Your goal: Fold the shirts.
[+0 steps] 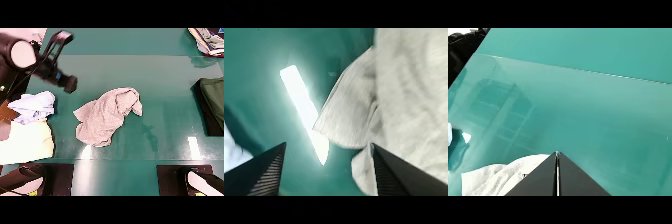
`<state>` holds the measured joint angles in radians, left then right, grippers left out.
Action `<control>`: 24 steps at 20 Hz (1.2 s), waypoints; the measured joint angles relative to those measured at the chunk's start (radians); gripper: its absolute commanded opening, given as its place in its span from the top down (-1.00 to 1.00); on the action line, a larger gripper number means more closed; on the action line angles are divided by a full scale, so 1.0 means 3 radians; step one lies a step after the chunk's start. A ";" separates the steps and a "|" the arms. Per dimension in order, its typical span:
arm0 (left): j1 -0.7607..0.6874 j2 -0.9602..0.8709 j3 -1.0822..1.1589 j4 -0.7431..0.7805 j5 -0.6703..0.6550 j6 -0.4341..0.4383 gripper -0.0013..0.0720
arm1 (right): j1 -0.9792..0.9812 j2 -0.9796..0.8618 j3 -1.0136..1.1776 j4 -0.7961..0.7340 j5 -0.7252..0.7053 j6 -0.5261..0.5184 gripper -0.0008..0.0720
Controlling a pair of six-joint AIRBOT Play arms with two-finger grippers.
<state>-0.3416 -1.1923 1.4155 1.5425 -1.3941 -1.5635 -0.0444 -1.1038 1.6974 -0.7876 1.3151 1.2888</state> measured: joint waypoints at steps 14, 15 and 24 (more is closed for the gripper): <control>0.0556 0.0627 -0.2778 -0.1703 0.1038 0.0155 -0.72 | 0.0001 -0.0003 0.0000 -0.0001 -0.0009 0.0000 0.94; 0.0558 0.0627 -0.2824 -0.1747 0.1085 0.0158 -0.47 | 0.0000 -0.0003 0.0000 -0.0001 -0.0009 0.0000 0.94; 0.0561 0.0624 -0.2936 -0.1877 0.1329 0.0182 0.88 | 0.0001 -0.0003 0.0000 -0.0001 -0.0008 0.0000 0.94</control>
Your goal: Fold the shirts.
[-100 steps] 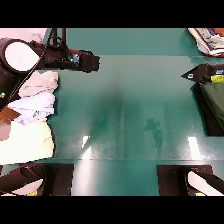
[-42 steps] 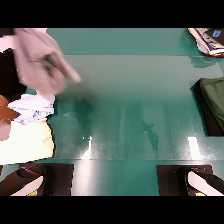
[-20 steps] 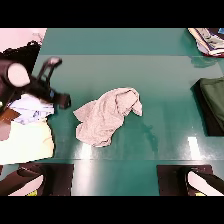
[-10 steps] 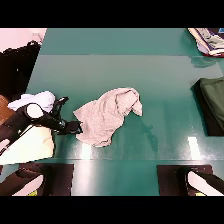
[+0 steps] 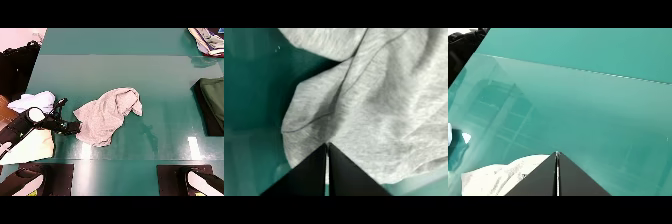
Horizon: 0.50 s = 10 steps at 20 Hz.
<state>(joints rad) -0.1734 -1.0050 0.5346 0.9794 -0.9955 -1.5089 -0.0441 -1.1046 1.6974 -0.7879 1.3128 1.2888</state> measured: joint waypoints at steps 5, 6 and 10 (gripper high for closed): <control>0.0000 -0.0001 0.0005 -0.0004 0.0023 0.0104 0.91 | 0.0000 0.0000 0.0000 -0.0001 0.0048 -0.0001 0.94; 0.0000 -0.0001 0.0039 0.0027 0.0024 0.0117 0.91 | -0.0001 0.0000 -0.0001 -0.0015 0.0066 -0.0001 0.94; 0.0000 -0.0001 0.0504 0.0394 -0.0071 0.0136 0.91 | -0.0001 0.0001 -0.0226 -0.0168 0.0205 -0.0001 0.93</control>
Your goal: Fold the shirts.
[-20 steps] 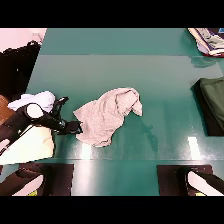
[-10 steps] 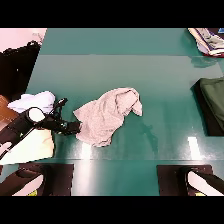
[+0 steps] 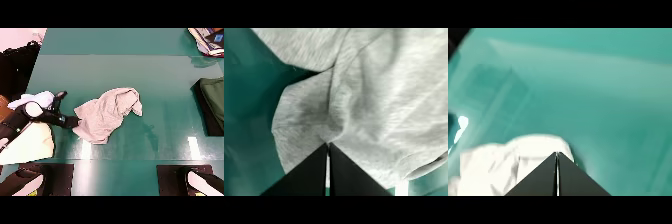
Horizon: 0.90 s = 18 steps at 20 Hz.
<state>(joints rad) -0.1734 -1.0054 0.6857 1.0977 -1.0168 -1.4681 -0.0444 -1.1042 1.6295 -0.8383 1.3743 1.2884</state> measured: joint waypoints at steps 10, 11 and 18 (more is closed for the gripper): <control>0.0000 0.0000 0.1017 0.0760 0.0060 -0.0172 0.91 | 0.0323 -0.0355 -0.2041 -0.0075 -0.0416 -0.0022 0.05; 0.0000 -0.0001 0.1036 0.0774 0.0065 -0.0189 0.91 | 0.0431 -0.0476 -0.2135 -0.0071 -0.0551 -0.0031 0.05; 0.0000 -0.0001 0.1078 0.0827 0.0036 -0.0233 0.91 | 0.0997 -0.1376 -0.1891 -0.0058 -0.1054 -0.0055 0.05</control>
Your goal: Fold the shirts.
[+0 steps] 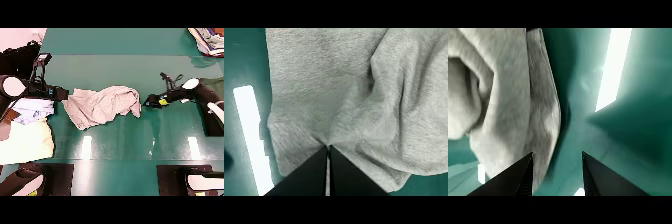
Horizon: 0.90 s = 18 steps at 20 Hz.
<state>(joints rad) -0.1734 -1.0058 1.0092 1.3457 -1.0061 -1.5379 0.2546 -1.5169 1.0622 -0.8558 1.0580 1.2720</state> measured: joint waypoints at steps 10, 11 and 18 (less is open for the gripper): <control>0.0000 0.0039 0.0229 0.0104 -0.0062 -0.0031 0.91 | 0.0215 -0.0501 0.0866 -0.0183 0.0079 -0.0005 0.94; 0.0000 0.0064 0.0359 0.0145 -0.0095 -0.0036 0.91 | 0.0177 -0.0426 0.0965 -0.0247 0.0127 -0.0005 0.94; 0.0000 0.0378 0.1696 0.0341 -0.0300 -0.0052 0.91 | -0.0271 0.0566 0.1778 -0.0472 0.0340 -0.0005 0.94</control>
<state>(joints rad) -0.1734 -0.8925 1.5181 1.4479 -1.0962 -1.5536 0.1734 -1.3472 1.5955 -0.9974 1.1599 1.2705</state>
